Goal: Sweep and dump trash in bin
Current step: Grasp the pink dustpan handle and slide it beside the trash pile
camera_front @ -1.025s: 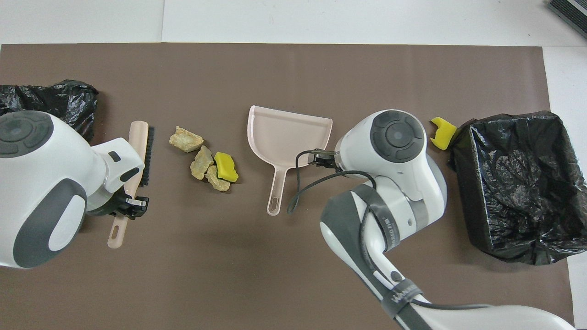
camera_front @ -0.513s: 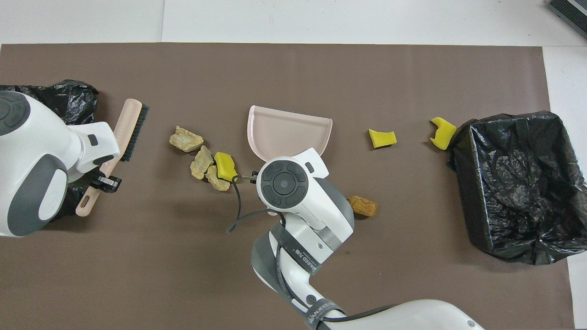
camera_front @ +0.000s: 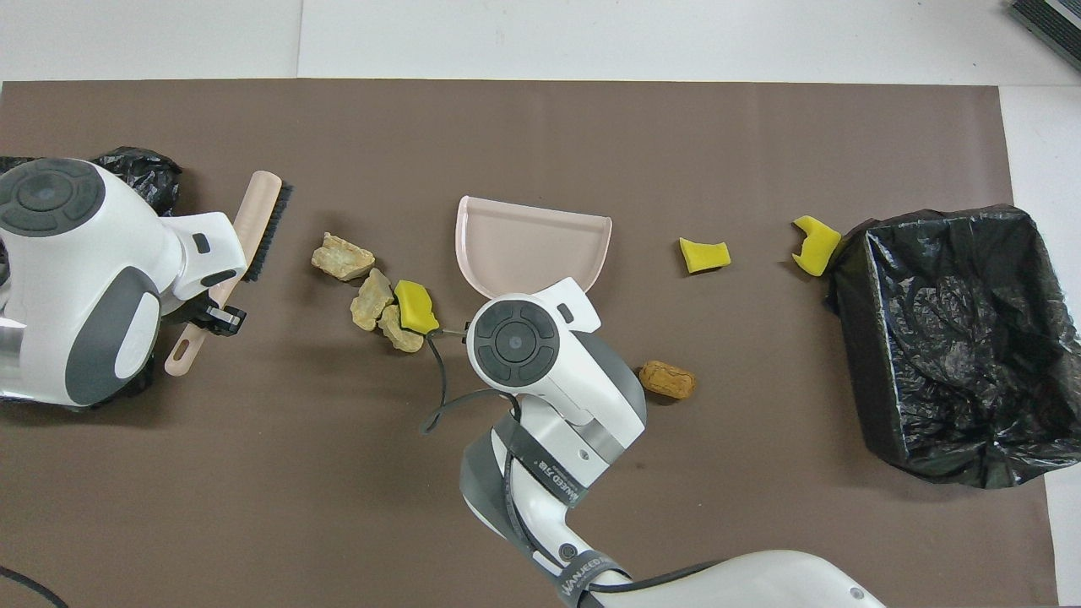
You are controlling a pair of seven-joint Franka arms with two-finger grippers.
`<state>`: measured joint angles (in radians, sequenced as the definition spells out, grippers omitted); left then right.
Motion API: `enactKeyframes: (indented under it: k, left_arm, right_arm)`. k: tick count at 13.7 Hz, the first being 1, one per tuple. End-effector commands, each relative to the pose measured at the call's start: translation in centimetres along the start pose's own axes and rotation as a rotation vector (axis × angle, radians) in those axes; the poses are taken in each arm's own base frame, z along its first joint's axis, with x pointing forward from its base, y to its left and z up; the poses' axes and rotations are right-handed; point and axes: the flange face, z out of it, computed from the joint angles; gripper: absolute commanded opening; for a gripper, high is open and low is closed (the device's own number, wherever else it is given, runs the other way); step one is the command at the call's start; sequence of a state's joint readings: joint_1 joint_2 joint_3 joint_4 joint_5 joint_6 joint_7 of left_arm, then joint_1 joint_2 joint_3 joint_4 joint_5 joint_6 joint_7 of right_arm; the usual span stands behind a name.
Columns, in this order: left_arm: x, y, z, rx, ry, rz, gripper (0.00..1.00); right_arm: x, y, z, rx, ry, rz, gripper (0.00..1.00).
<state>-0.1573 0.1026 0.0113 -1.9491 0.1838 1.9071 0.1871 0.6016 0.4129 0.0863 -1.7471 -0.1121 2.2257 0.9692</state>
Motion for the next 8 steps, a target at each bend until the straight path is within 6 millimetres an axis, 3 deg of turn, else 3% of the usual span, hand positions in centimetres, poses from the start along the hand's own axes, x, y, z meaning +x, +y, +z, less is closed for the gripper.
enactKeyframes:
  k: [1,5,8]
  left_arm:
    - [0.4,-0.6,-0.7,0.023,0.022,0.004,0.0]
    - [0.9,-0.8,-1.2,0.031,0.056,-0.002,0.0]
    - [1.2,-0.9,-0.9,0.031,0.07,-0.028,0.0]
  right_arm:
    - [0.0,0.1,-0.6,-0.037,0.011,-0.129,0.0]
    - [2.5,3.3,-4.9,-0.03,-0.022,-0.257,0.0]
    - [4.0,6.6,-8.8,-0.021,-0.056,-0.502,0.0]
